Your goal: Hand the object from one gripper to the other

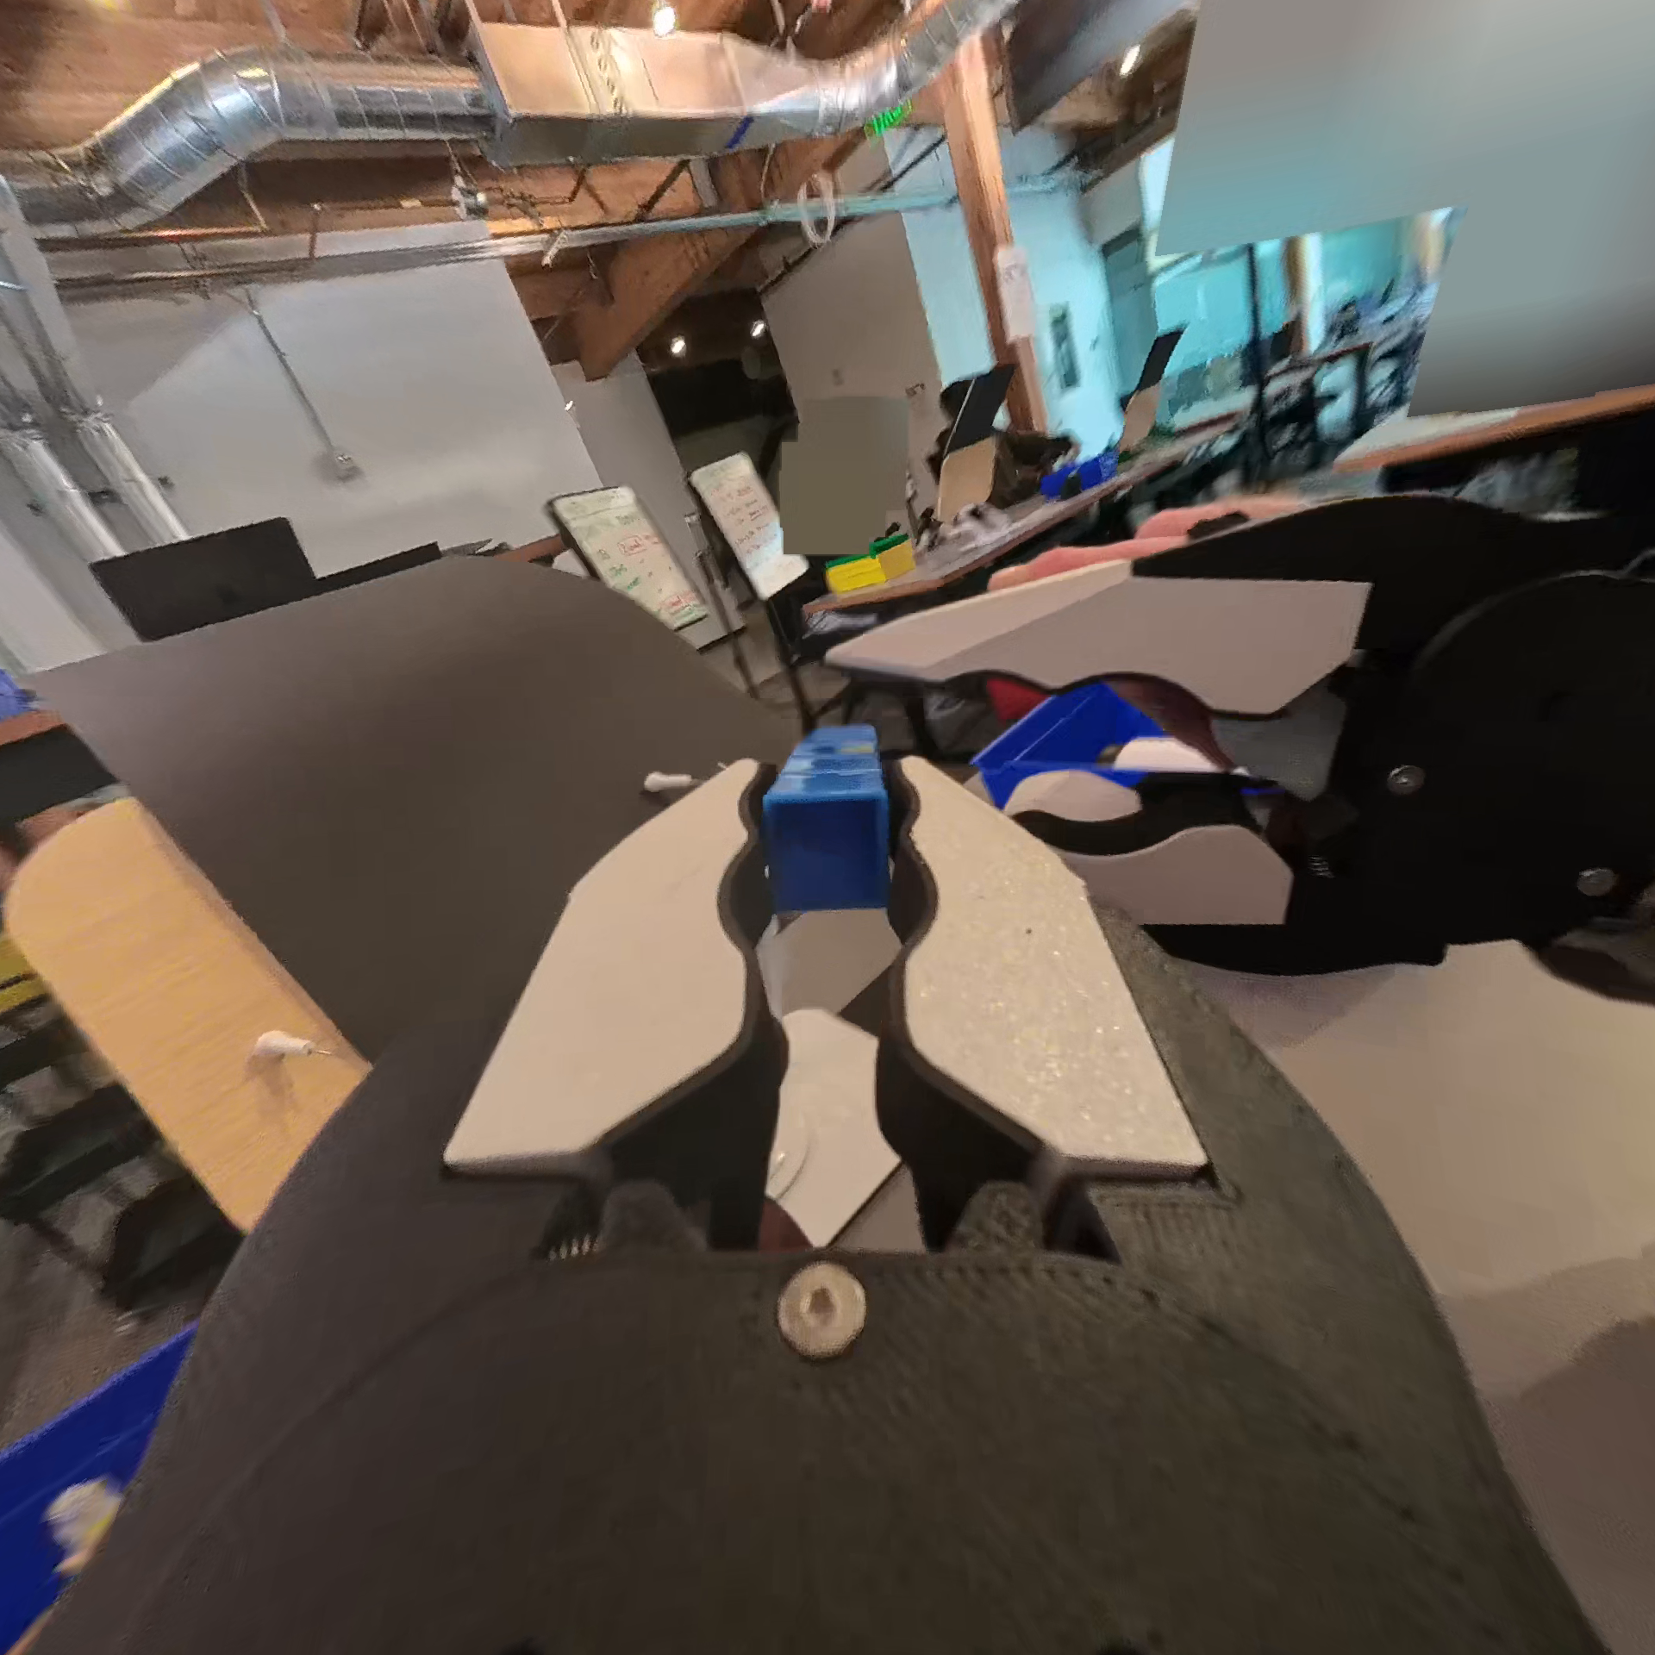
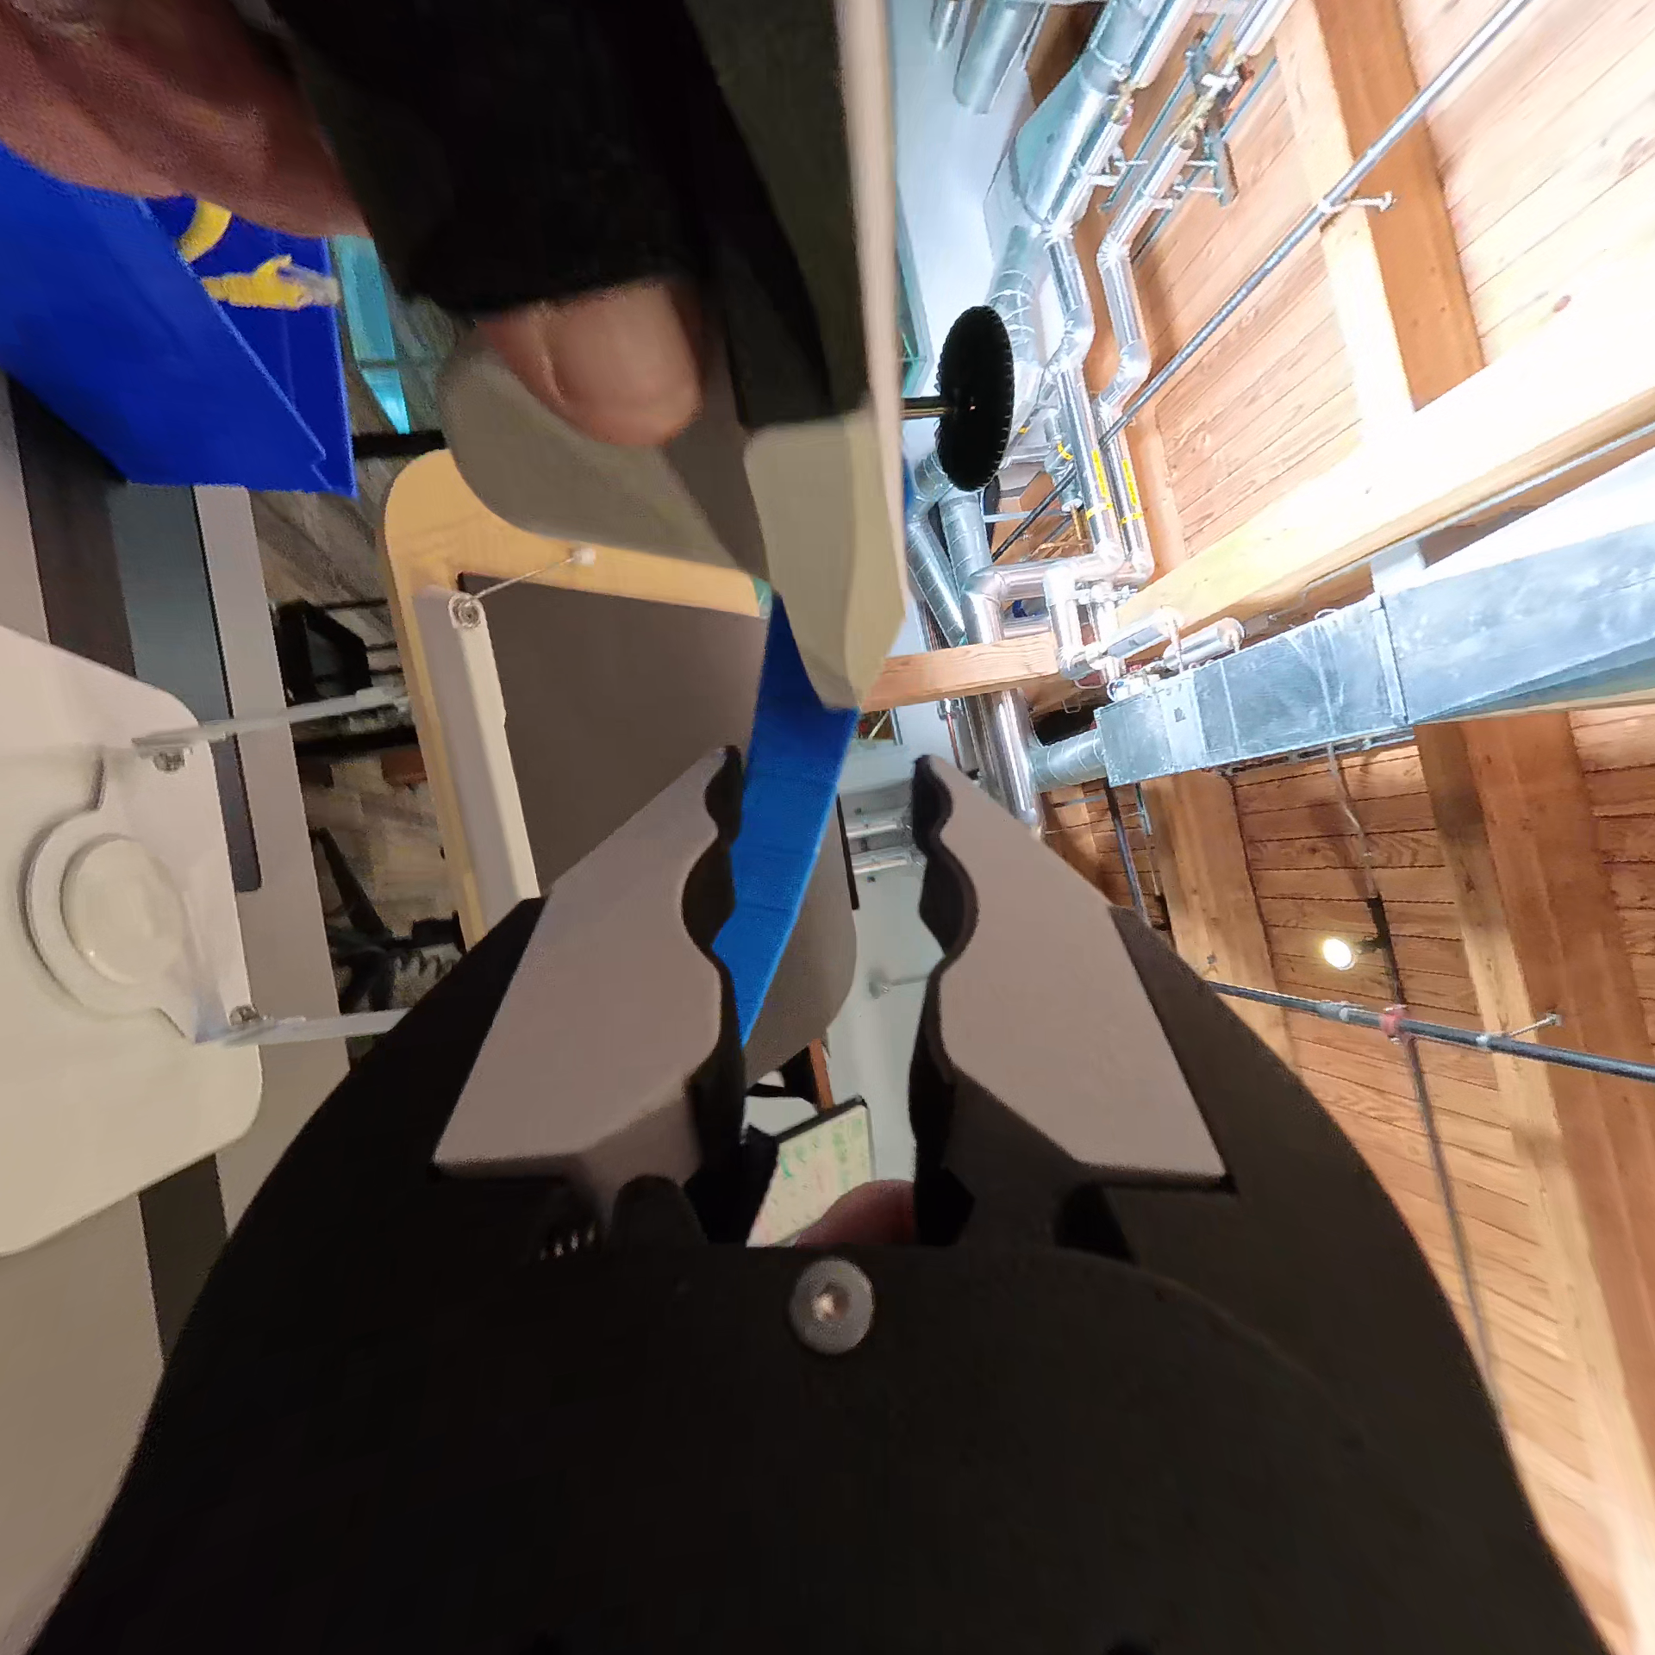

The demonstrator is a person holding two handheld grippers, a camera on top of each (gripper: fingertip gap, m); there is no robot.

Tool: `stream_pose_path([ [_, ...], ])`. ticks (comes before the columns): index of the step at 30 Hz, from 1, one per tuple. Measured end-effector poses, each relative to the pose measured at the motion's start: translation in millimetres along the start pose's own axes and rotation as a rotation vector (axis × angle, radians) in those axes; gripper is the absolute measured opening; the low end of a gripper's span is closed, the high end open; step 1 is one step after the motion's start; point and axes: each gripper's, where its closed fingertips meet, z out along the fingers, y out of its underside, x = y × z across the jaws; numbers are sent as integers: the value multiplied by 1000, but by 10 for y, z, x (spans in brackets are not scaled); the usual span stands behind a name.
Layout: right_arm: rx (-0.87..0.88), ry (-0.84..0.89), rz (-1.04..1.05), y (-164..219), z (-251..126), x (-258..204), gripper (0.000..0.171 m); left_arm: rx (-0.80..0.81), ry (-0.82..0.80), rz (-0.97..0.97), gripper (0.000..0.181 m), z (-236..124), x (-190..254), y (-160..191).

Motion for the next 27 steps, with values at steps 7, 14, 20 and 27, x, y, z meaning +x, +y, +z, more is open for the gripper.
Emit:
stream_pose_path([
  [7,131,-231,507,305,-179,197,47,164,185,-402,23,-148,-304,-125],
  [14,296,-447,1094,648,-355,279,59,293,392,-462,23,-342,-328,-250],
  [20,428,-660,1320,474,-468,171,49,325,475,-388,23,-432,-193,-317],
  [27,566,-787,1474,286,-543,155,26,352,511,-383,23,-466,-147,-329],
])
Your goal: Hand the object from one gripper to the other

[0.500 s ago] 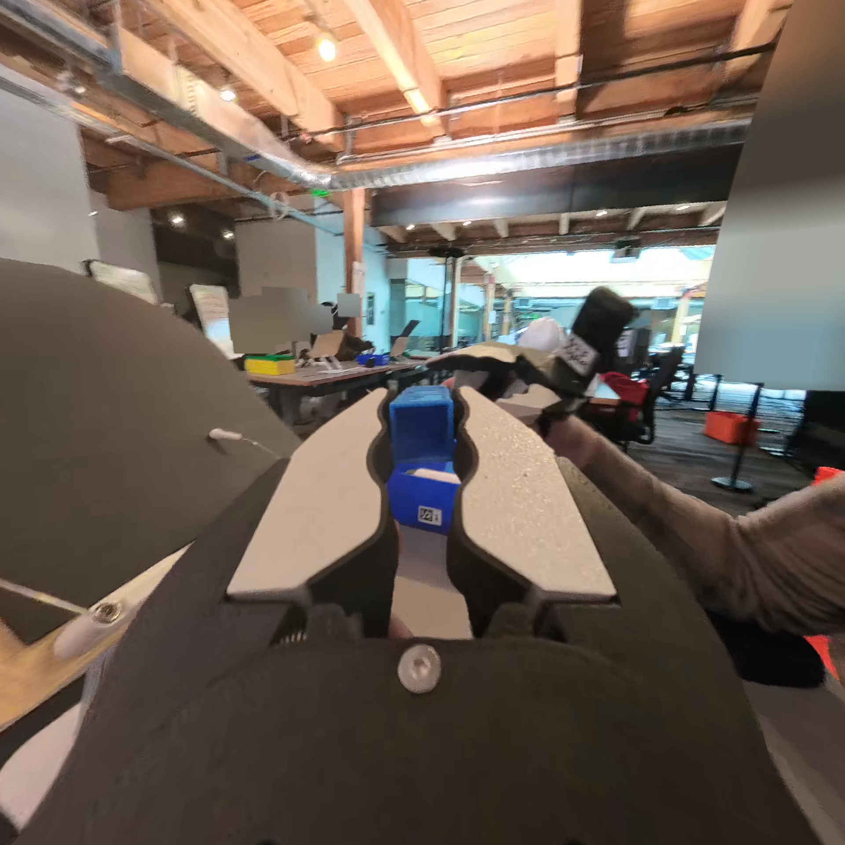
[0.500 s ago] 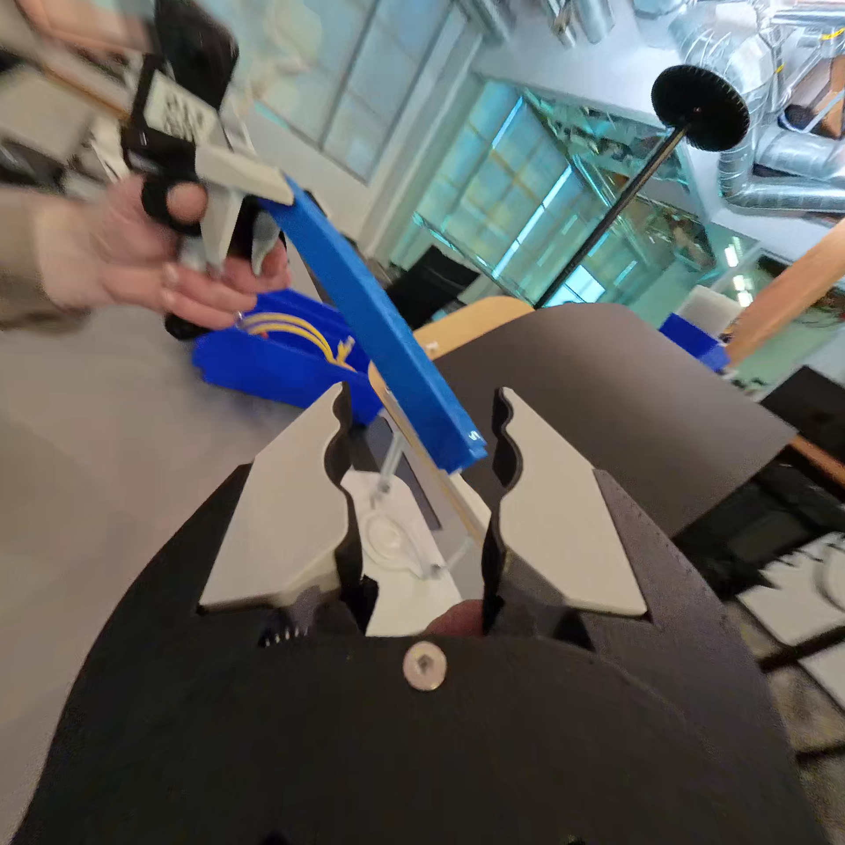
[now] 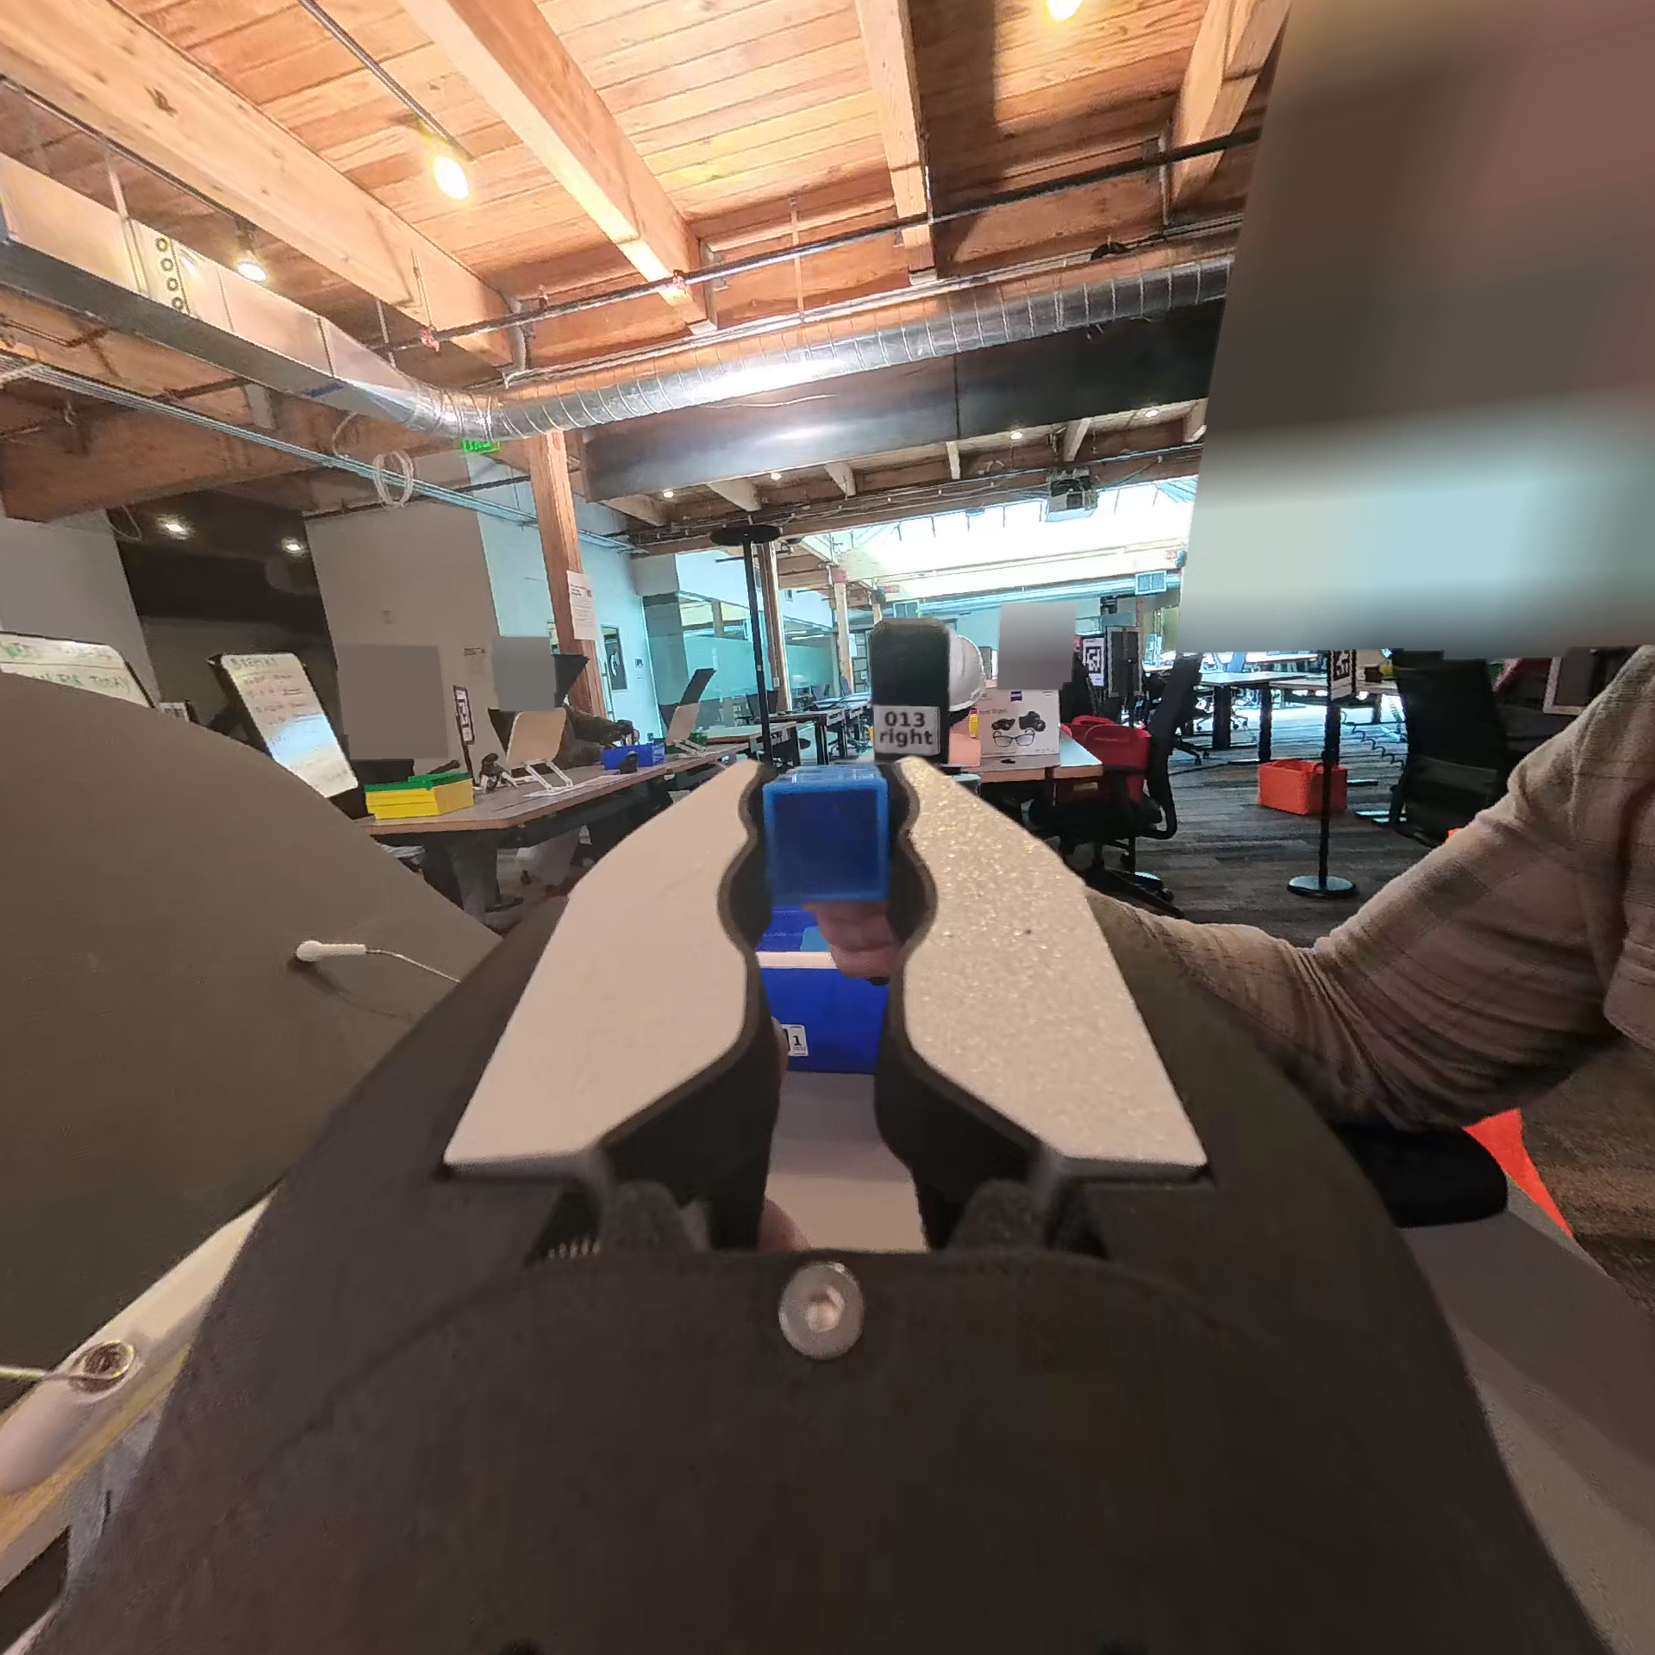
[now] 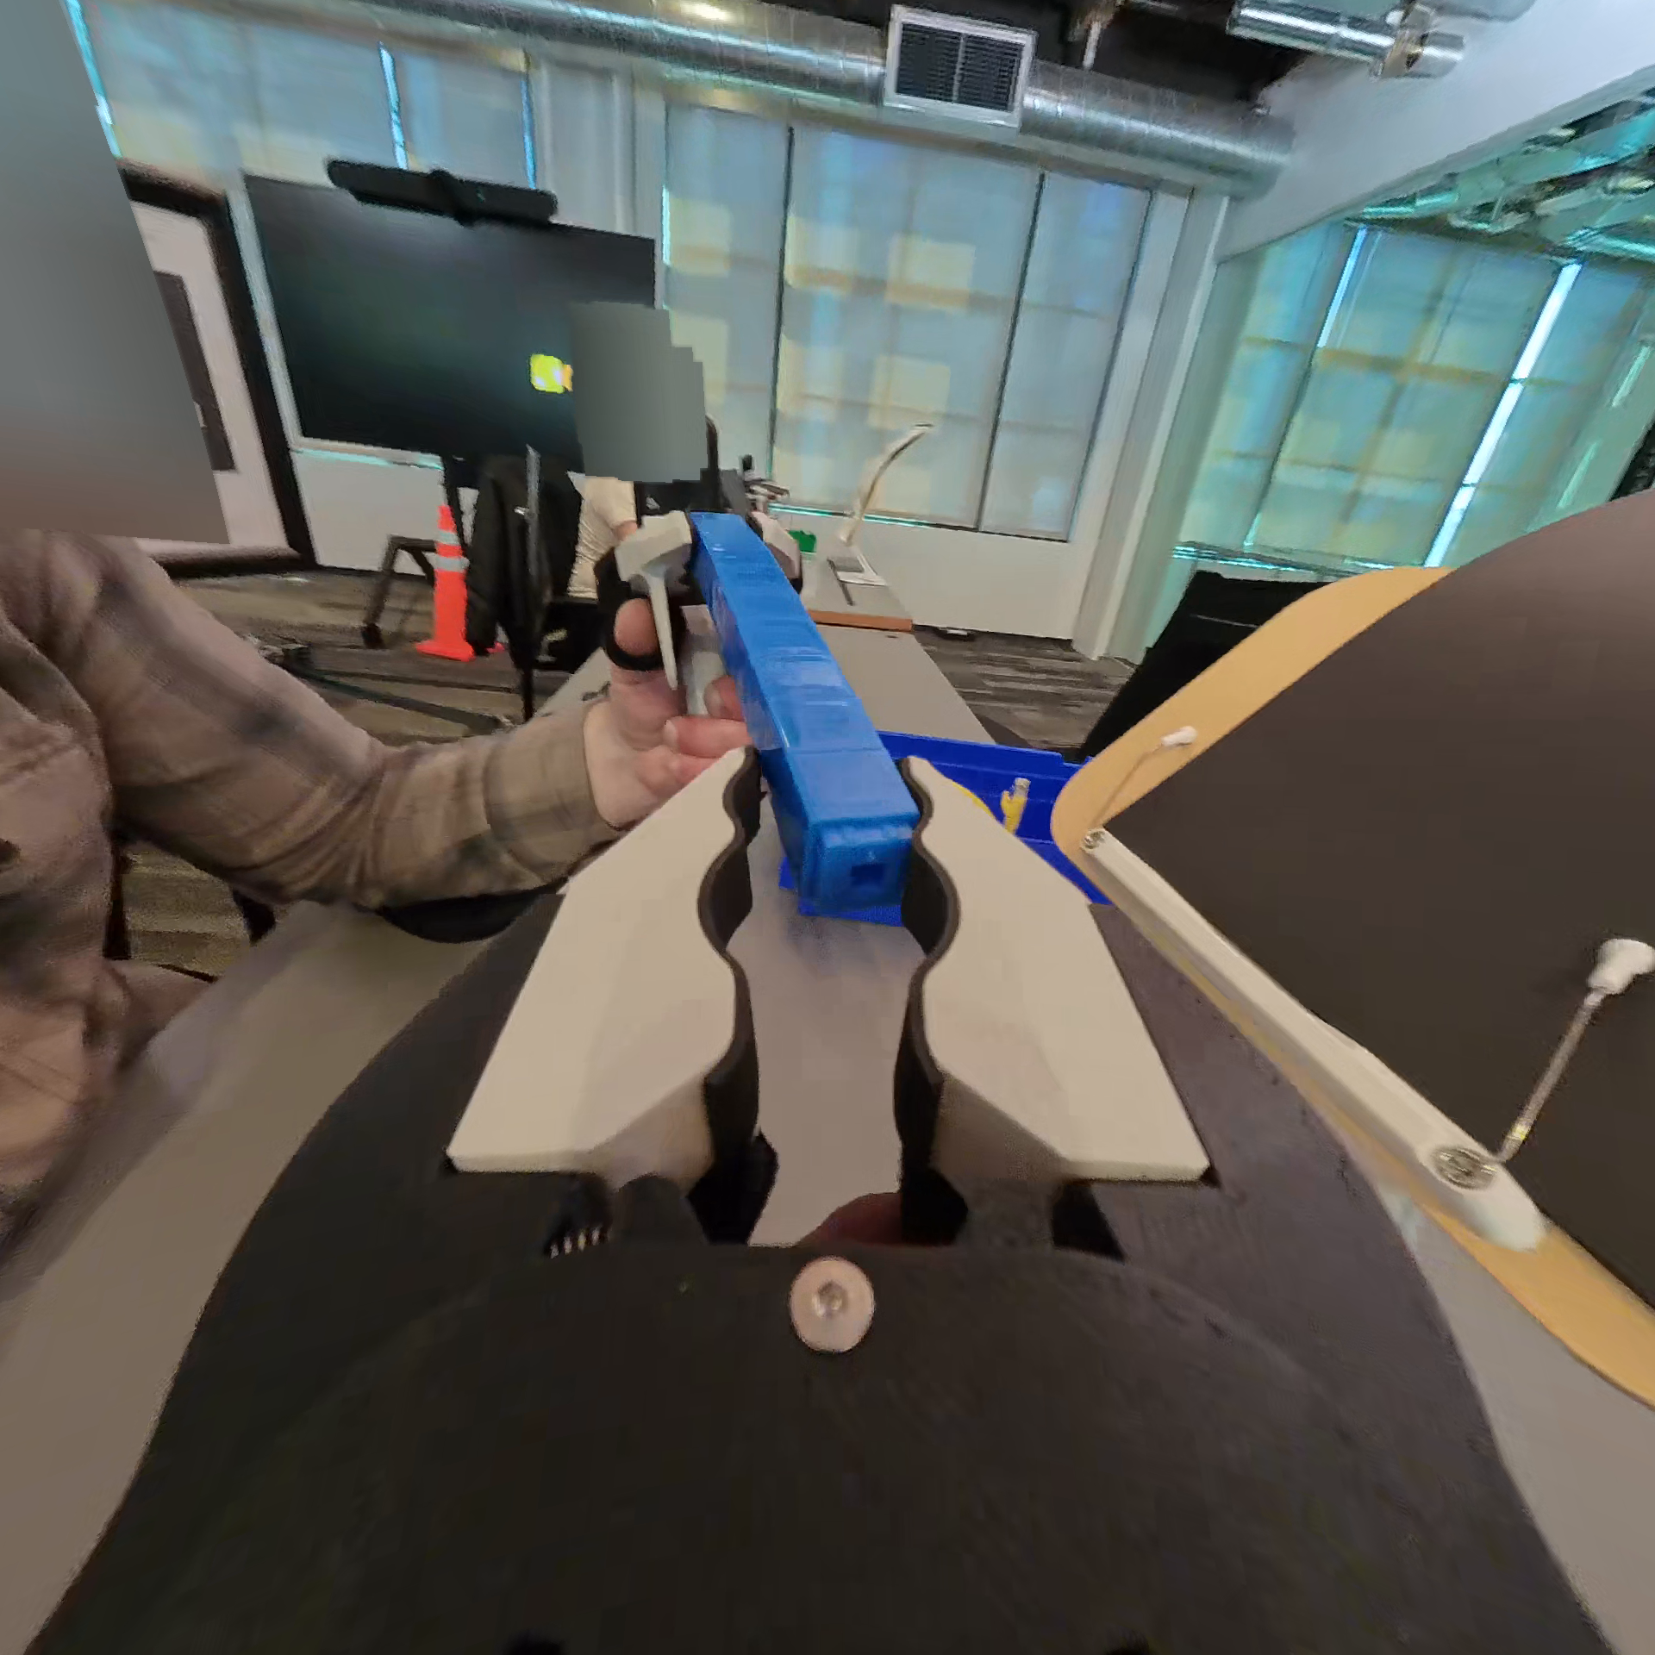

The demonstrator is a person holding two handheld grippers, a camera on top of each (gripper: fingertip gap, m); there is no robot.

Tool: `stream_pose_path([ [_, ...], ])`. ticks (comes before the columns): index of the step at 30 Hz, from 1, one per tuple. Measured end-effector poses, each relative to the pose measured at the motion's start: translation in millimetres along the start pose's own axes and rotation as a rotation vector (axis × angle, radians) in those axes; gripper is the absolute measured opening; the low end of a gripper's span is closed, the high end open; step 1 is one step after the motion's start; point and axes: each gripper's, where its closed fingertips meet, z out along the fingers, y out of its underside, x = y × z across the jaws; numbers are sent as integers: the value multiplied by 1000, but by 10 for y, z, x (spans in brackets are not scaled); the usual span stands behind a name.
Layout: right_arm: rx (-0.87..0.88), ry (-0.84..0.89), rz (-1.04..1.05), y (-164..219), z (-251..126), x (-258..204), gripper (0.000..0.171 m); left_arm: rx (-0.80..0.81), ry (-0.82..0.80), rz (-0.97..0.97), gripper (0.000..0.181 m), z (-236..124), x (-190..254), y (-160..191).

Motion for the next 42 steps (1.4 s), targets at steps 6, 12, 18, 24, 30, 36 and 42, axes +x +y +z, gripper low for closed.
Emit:
stream_pose_path([
  [6,20,-76,30,11,56,-118,19,-27,16,19,23,-64,-25,16],
  [12,9,-107,31,43,96,-178,19,-54,45,35,23,-85,6,53],
  [18,22,-54,-60,-31,88,-144,19,-91,27,23,23,-97,-51,112],
  [24,-12,60,-261,-117,180,-159,19,-17,-46,-82,38,-120,-239,59],
  [30,21,149,-382,-281,233,-183,19,81,-100,-226,51,-159,-420,2],
  [36,46,319,-529,-384,299,-95,19,128,-117,-355,54,-173,-536,74],
  [42,-20,488,-797,-207,548,-80,19,61,-14,-421,58,131,-219,265],
])
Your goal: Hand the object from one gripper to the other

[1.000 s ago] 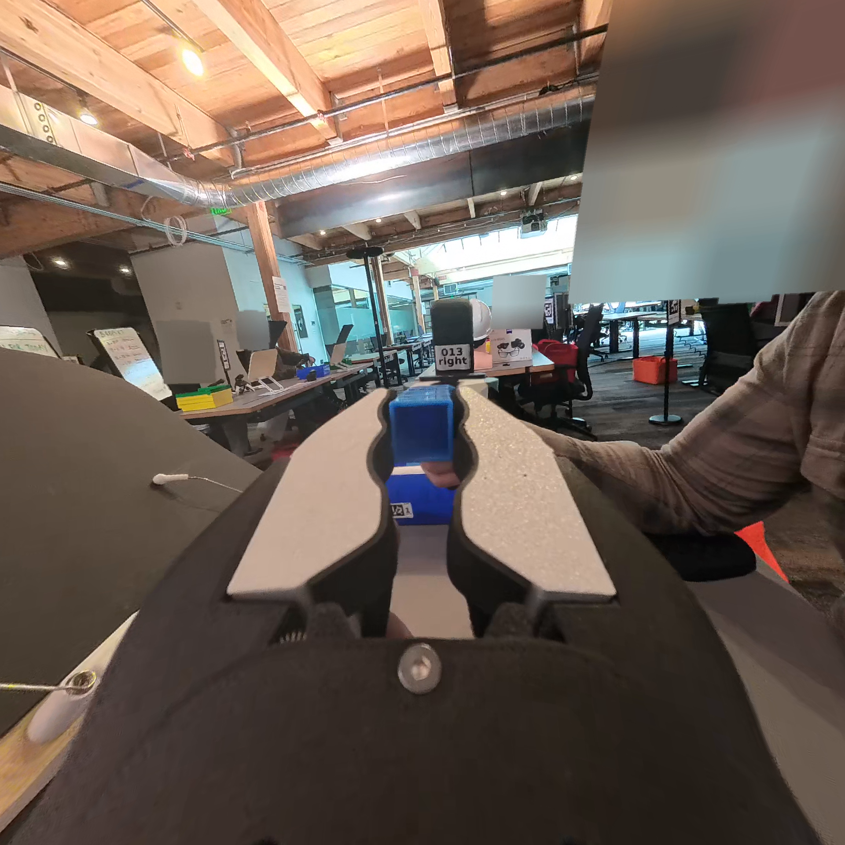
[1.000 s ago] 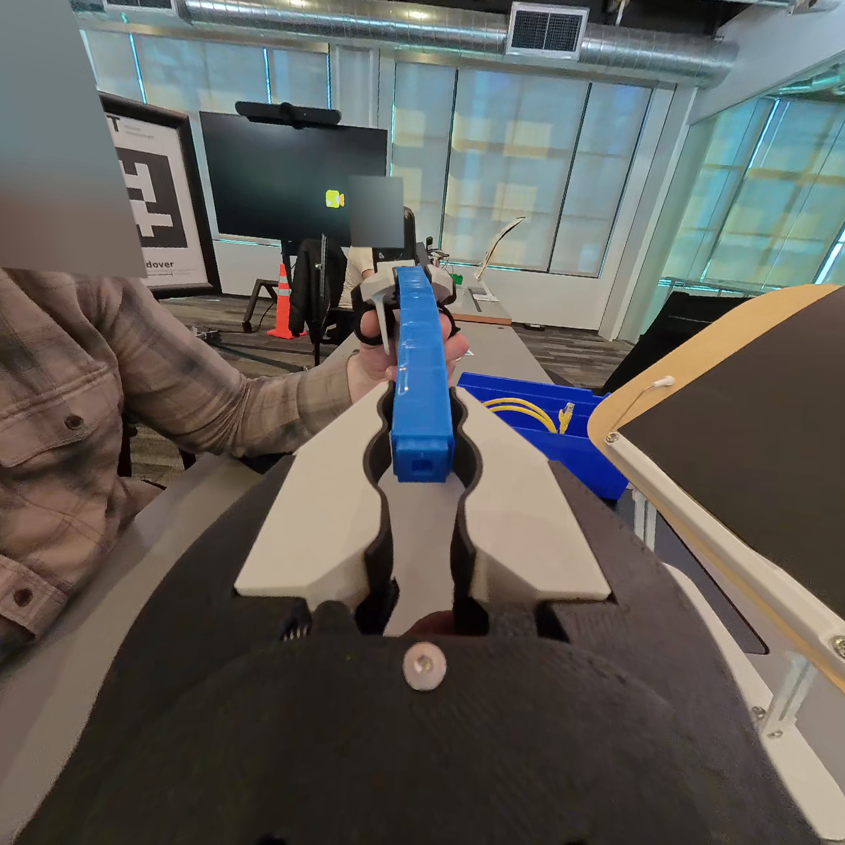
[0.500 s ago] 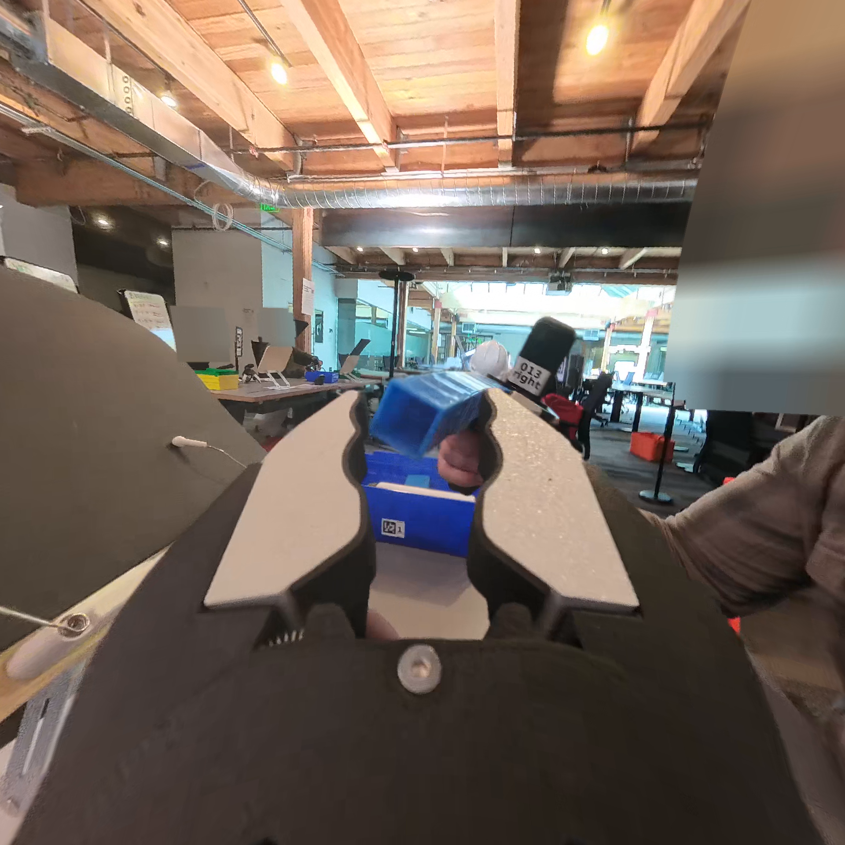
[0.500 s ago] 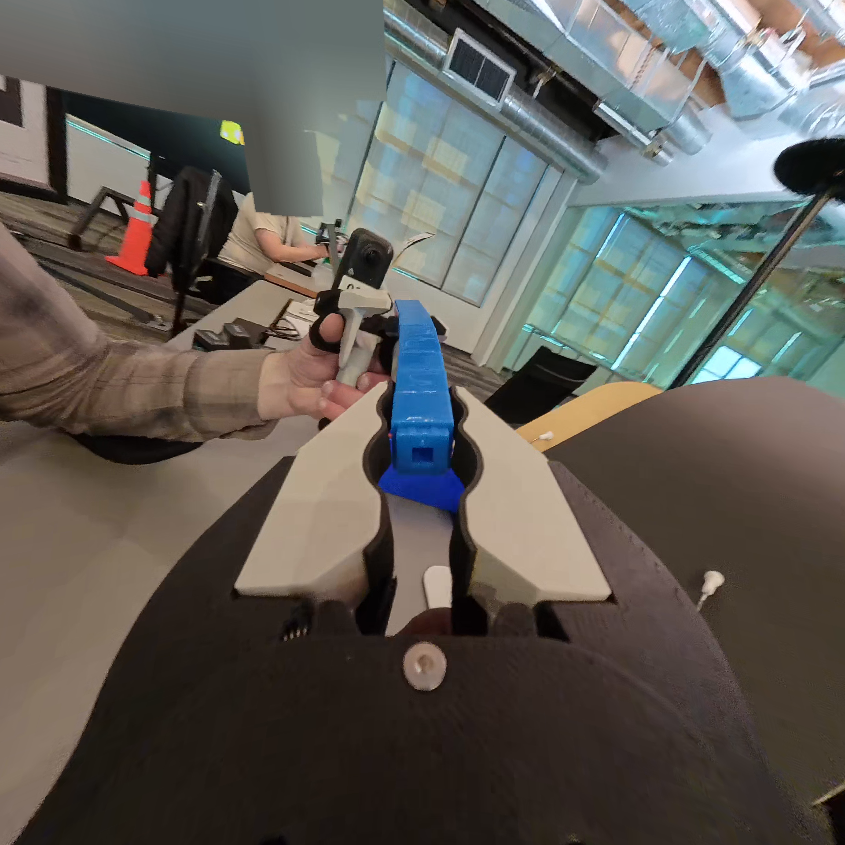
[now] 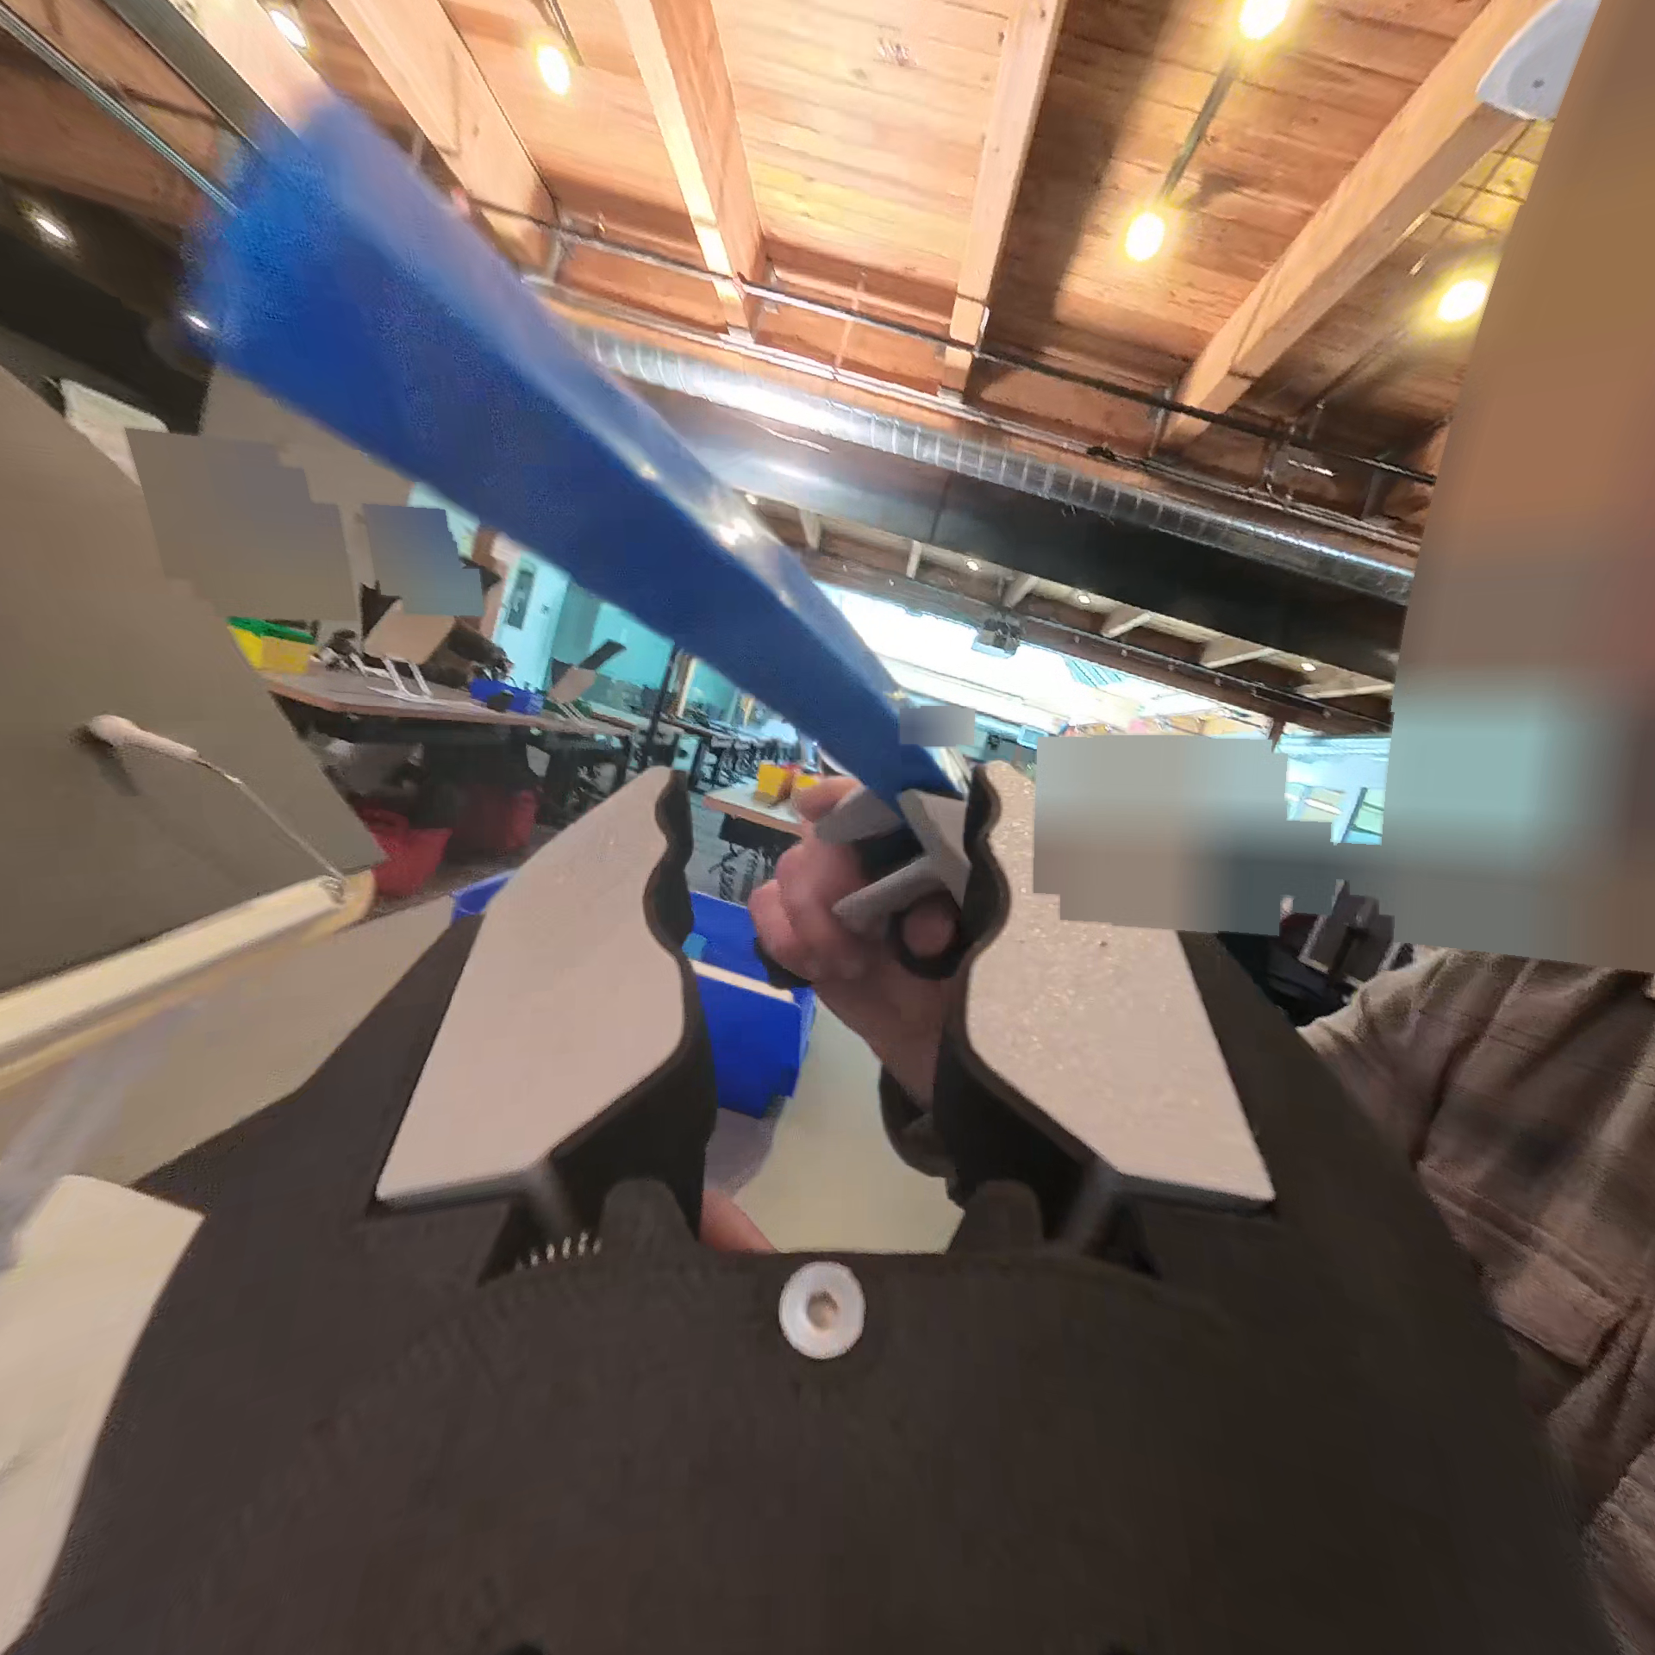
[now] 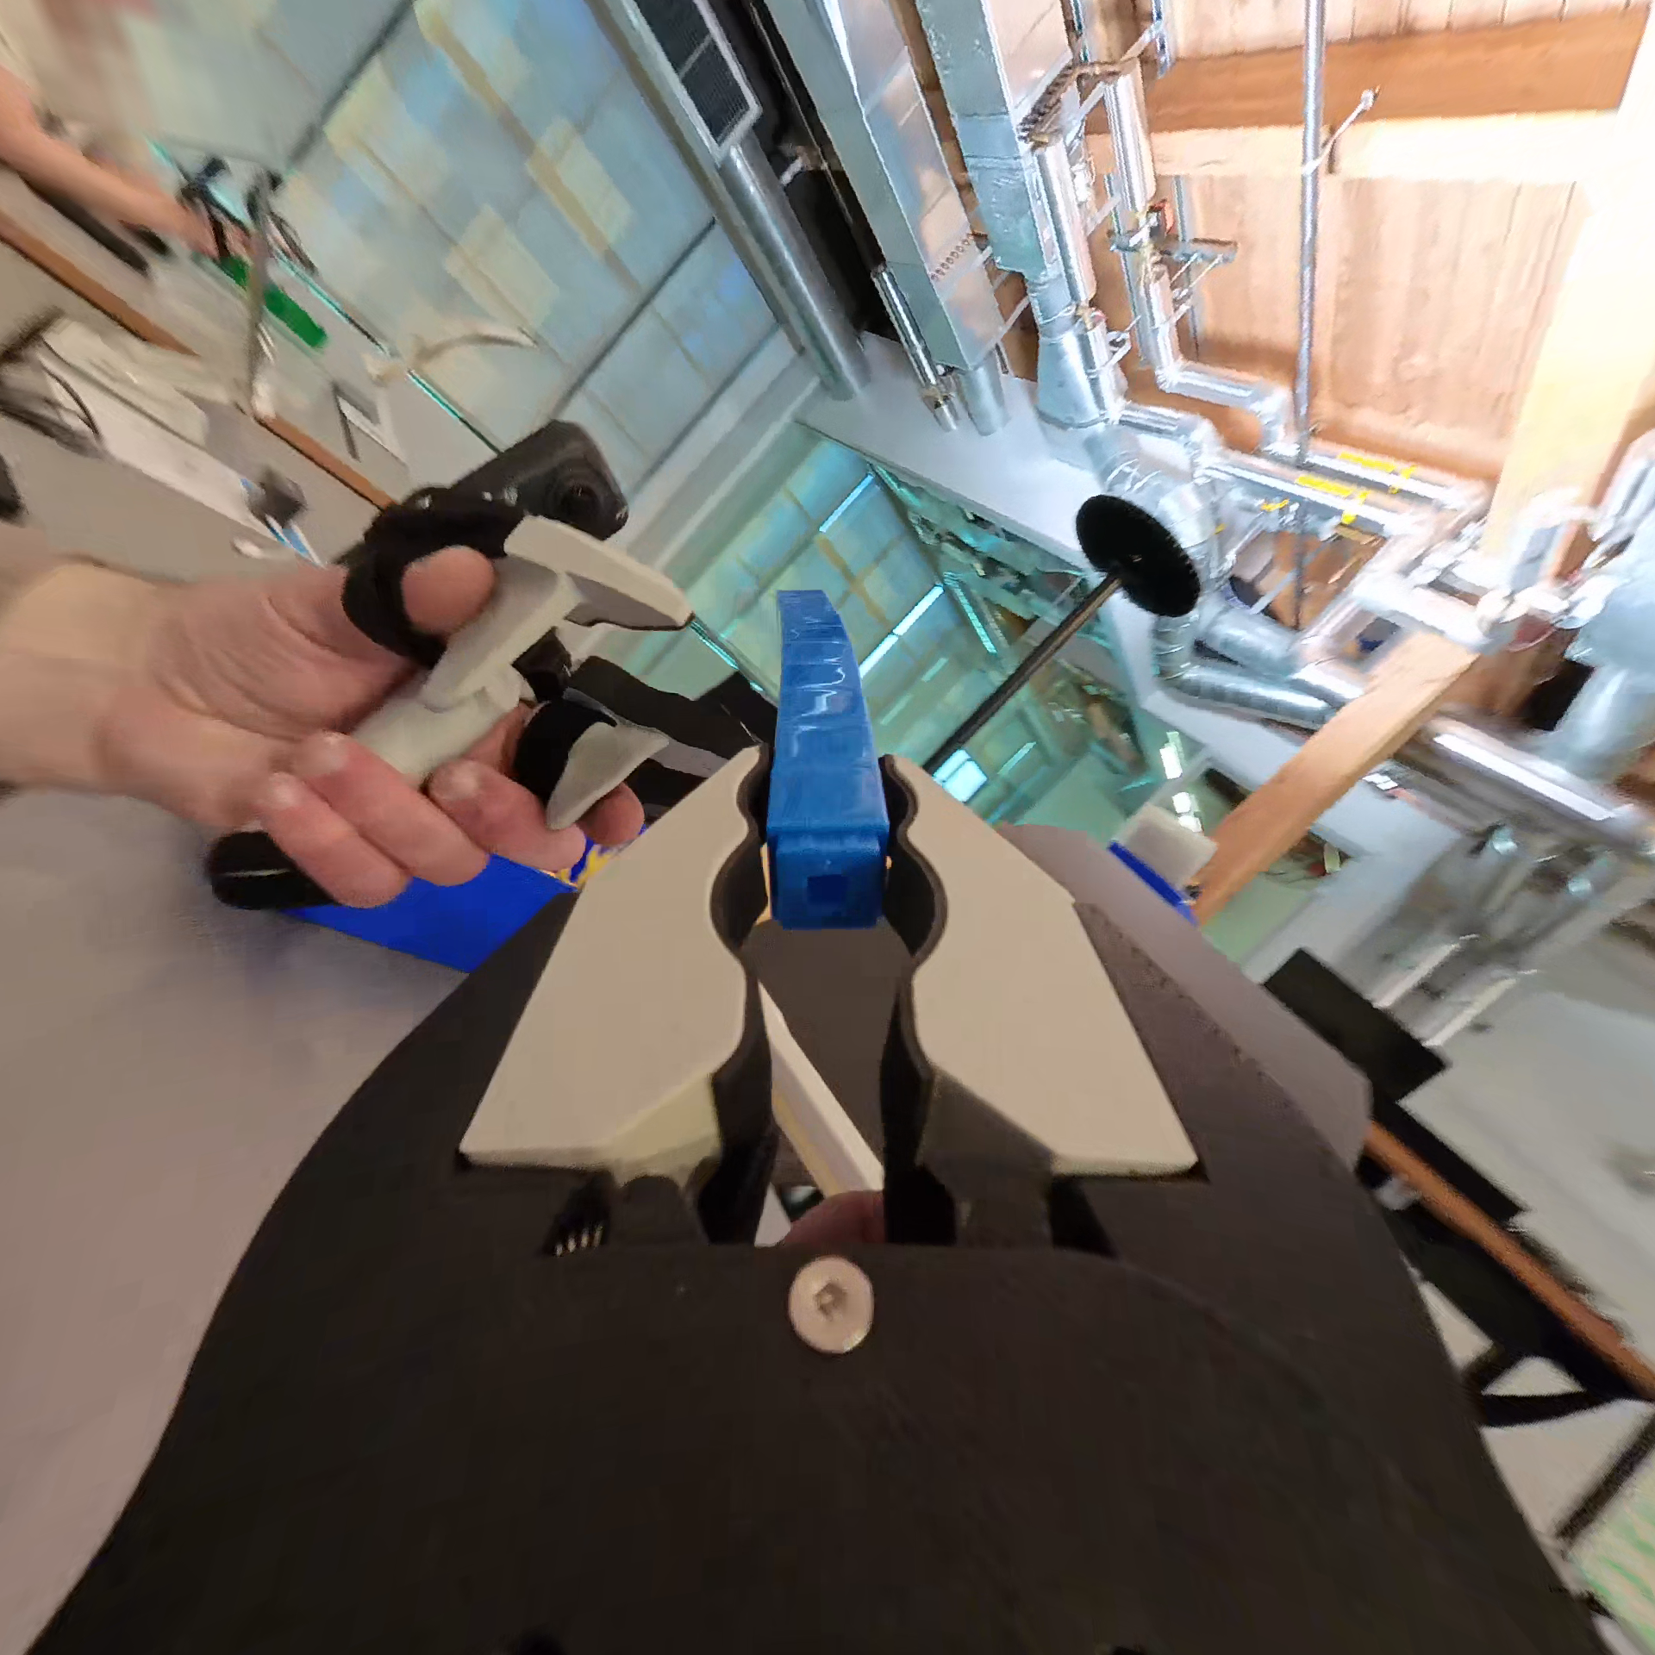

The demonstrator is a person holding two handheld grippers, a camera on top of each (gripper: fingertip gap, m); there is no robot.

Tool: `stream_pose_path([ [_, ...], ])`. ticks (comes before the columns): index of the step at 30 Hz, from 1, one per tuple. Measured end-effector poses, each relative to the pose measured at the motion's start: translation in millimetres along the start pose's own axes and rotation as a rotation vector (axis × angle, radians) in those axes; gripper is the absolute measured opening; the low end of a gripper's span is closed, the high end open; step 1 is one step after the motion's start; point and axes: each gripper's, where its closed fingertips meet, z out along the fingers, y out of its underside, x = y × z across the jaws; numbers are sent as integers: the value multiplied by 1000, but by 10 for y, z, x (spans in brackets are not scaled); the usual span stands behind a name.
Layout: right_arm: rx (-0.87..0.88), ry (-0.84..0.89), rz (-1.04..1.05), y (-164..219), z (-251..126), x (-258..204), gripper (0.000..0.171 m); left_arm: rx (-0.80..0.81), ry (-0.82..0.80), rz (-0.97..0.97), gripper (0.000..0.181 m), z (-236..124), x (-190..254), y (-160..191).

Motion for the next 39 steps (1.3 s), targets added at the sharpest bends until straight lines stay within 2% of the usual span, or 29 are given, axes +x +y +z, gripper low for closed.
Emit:
stream_pose_path([
  [5,-24,69,-162,73,111,-216,19,-52,21,11,60,189,166,220],
  [10,-20,92,-289,82,120,-293,19,-88,-32,57,50,209,107,287],
  [17,21,89,-187,74,134,-360,20,-47,-21,33,34,214,114,280],
  [22,-7,67,-110,168,171,-373,20,-48,-70,110,25,200,90,269],
  [24,-31,9,-47,202,180,-398,29,-56,-101,157,23,172,42,239],
  [25,-45,-11,-20,226,179,-390,40,-53,-125,180,23,149,12,198],
  [27,-55,-48,28,257,157,-362,53,-74,-180,244,24,97,-61,136],
  [29,-54,-79,70,257,120,-319,52,-117,-280,368,23,33,-175,88],
  [33,-69,-152,165,220,77,-296,49,-300,-436,688,23,-49,-335,131],
  [35,-59,-232,231,162,51,-371,44,-388,-424,814,23,-41,-314,217],
  [39,-20,-353,287,32,-13,-509,46,-551,-299,1018,24,2,-162,499],
])
